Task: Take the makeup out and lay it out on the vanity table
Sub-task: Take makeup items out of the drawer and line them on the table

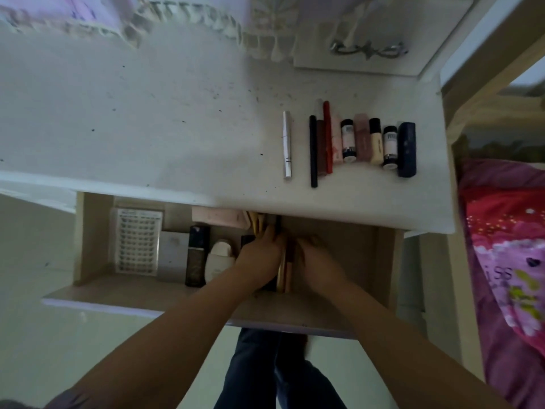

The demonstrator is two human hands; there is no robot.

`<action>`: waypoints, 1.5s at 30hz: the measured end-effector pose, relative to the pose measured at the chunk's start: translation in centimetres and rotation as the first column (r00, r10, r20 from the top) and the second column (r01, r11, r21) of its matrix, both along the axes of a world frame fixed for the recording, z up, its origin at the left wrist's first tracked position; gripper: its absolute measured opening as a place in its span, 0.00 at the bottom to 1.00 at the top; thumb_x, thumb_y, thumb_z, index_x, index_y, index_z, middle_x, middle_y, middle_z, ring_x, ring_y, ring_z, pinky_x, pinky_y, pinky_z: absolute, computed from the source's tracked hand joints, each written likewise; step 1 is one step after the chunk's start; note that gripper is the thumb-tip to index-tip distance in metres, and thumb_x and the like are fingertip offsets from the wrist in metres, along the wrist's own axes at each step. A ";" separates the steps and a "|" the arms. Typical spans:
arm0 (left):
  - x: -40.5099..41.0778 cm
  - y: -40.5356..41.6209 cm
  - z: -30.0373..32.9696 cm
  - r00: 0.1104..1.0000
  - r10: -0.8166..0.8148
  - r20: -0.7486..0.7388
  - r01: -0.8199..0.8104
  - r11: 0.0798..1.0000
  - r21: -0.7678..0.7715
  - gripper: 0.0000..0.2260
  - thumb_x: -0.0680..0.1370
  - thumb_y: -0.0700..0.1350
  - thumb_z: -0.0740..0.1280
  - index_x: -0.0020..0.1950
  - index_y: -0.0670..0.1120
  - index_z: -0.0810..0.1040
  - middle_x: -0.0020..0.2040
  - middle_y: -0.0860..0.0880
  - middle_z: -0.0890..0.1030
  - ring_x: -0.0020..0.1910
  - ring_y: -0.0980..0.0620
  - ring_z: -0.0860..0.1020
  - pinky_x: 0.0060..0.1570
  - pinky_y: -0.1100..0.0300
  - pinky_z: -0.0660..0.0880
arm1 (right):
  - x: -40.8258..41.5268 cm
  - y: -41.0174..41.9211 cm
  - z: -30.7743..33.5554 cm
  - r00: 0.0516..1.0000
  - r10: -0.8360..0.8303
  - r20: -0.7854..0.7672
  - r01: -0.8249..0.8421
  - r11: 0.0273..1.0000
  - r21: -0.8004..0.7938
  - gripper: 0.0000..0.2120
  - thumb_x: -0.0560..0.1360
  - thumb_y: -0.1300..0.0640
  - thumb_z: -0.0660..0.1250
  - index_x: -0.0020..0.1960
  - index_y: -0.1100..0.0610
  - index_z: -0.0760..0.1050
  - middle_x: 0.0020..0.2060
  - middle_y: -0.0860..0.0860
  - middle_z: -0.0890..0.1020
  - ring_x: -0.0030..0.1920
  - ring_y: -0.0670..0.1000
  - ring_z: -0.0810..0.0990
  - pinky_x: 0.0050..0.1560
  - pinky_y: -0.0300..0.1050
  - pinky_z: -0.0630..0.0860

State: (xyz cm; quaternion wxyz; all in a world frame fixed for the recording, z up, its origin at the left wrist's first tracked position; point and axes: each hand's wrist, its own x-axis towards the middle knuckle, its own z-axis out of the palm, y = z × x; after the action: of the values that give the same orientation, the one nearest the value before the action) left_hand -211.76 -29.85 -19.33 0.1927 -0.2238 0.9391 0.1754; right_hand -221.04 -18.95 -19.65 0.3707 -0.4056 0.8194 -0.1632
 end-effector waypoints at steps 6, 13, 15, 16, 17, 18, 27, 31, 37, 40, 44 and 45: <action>0.8 0.0 -0.3 0.973 0.176 -0.147 -0.158 0.979 0.127 0.14 0.82 0.45 0.55 0.65 0.43 0.68 0.57 0.42 0.75 0.50 0.43 0.76 0.40 0.52 0.73 | 0.5 0.5 1.2 0.996 -0.056 0.064 0.063 0.991 -0.122 0.13 0.80 0.58 0.58 0.63 0.57 0.71 0.56 0.56 0.77 0.54 0.54 0.77 0.54 0.45 0.74; 2.2 -1.2 3.4 0.908 0.355 -0.221 -0.219 0.854 0.471 0.11 0.79 0.42 0.63 0.61 0.46 0.71 0.51 0.46 0.79 0.46 0.50 0.78 0.45 0.57 0.74 | 1.3 -0.2 5.0 0.991 -0.072 0.111 0.087 0.987 -0.137 0.05 0.78 0.55 0.63 0.53 0.53 0.70 0.47 0.51 0.82 0.46 0.50 0.81 0.45 0.46 0.78; 3.0 -2.1 6.1 0.885 0.348 -0.308 -0.173 0.861 0.478 0.11 0.78 0.41 0.64 0.59 0.48 0.72 0.50 0.49 0.79 0.47 0.53 0.78 0.47 0.60 0.75 | 0.9 0.3 8.1 0.998 -0.015 0.059 0.025 0.984 -0.177 0.04 0.78 0.53 0.63 0.50 0.48 0.68 0.44 0.45 0.80 0.43 0.44 0.79 0.42 0.36 0.74; 3.2 -2.8 8.1 0.860 0.364 -0.357 -0.155 0.853 0.498 0.11 0.78 0.41 0.64 0.59 0.50 0.72 0.49 0.51 0.78 0.46 0.54 0.78 0.47 0.63 0.76 | 0.4 0.3 10.0 0.999 0.001 0.054 0.010 0.980 -0.200 0.05 0.78 0.53 0.63 0.50 0.46 0.67 0.42 0.42 0.79 0.41 0.39 0.77 0.40 0.31 0.71; 3.3 -3.8 10.2 0.825 0.398 -0.400 -0.145 0.835 0.531 0.11 0.78 0.40 0.65 0.57 0.51 0.72 0.47 0.52 0.78 0.45 0.56 0.78 0.45 0.66 0.76 | -0.4 0.0 12.1 0.998 -0.004 0.068 0.020 0.973 -0.229 0.05 0.78 0.54 0.63 0.51 0.45 0.67 0.41 0.39 0.77 0.39 0.35 0.76 0.40 0.28 0.70; 3.2 -5.1 12.2 0.788 0.442 -0.428 -0.147 0.811 0.567 0.11 0.78 0.39 0.64 0.57 0.52 0.72 0.46 0.52 0.77 0.44 0.57 0.78 0.44 0.67 0.77 | -1.3 -0.6 14.0 0.996 -0.035 0.085 0.057 0.962 -0.267 0.05 0.78 0.54 0.63 0.51 0.45 0.68 0.40 0.39 0.76 0.39 0.34 0.76 0.40 0.27 0.71; -8.6 -14.3 15.2 0.747 0.585 -0.317 -0.362 0.757 0.543 0.09 0.78 0.43 0.63 0.58 0.45 0.75 0.41 0.48 0.78 0.35 0.52 0.79 0.28 0.67 0.75 | -9.8 -14.1 15.2 0.932 -0.210 -0.294 0.114 0.943 -0.311 0.10 0.77 0.49 0.63 0.52 0.56 0.73 0.45 0.51 0.82 0.45 0.52 0.79 0.46 0.47 0.75; -11.2 -13.7 13.4 0.754 0.589 -0.290 -0.386 0.755 0.531 0.09 0.78 0.44 0.63 0.57 0.43 0.75 0.46 0.43 0.80 0.36 0.48 0.80 0.32 0.61 0.78 | -11.3 -14.4 13.1 0.855 -0.208 -0.475 0.065 0.952 -0.299 0.11 0.78 0.50 0.62 0.53 0.57 0.74 0.47 0.54 0.79 0.51 0.54 0.75 0.46 0.48 0.73; -11.5 -12.9 13.3 0.715 0.660 -0.231 -0.403 0.658 0.636 0.16 0.79 0.45 0.63 0.67 0.45 0.70 0.46 0.46 0.77 0.36 0.51 0.79 0.35 0.61 0.79 | -11.5 -13.5 13.1 0.855 -0.246 -0.456 0.073 0.928 -0.364 0.14 0.78 0.51 0.61 0.59 0.57 0.73 0.53 0.55 0.76 0.56 0.53 0.73 0.51 0.48 0.73; -9.3 -12.2 14.0 0.739 0.627 -0.246 -0.375 0.687 0.623 0.17 0.80 0.44 0.61 0.69 0.49 0.68 0.51 0.50 0.75 0.43 0.53 0.80 0.35 0.65 0.79 | -9.6 -11.1 14.7 0.859 -0.310 -0.407 0.027 0.821 -0.570 0.10 0.79 0.54 0.60 0.54 0.59 0.75 0.47 0.54 0.77 0.46 0.48 0.74 0.44 0.41 0.72; -1.0 -8.7 13.7 0.709 0.505 -0.492 -0.185 0.807 0.561 0.08 0.80 0.40 0.60 0.55 0.51 0.73 0.41 0.52 0.76 0.36 0.55 0.77 0.33 0.67 0.75 | -2.7 -3.7 13.2 0.946 0.005 -0.325 -0.199 0.800 -0.567 0.09 0.77 0.56 0.58 0.51 0.57 0.75 0.41 0.49 0.77 0.38 0.42 0.72 0.39 0.29 0.67; 1.4 -7.2 12.9 0.735 0.456 -0.501 -0.141 0.826 0.546 0.07 0.79 0.40 0.60 0.50 0.52 0.74 0.37 0.51 0.76 0.33 0.53 0.76 0.32 0.63 0.74 | -1.3 -2.1 11.5 0.951 0.088 -0.296 -0.230 0.841 -0.489 0.10 0.77 0.55 0.57 0.51 0.57 0.75 0.42 0.50 0.78 0.38 0.45 0.74 0.38 0.31 0.67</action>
State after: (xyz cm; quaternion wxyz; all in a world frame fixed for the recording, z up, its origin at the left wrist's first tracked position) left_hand -210.35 -37.07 -6.43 -0.1053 -0.2534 0.8268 0.4910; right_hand -222.31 -21.07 -8.13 0.1487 -0.5754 0.7498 -0.2909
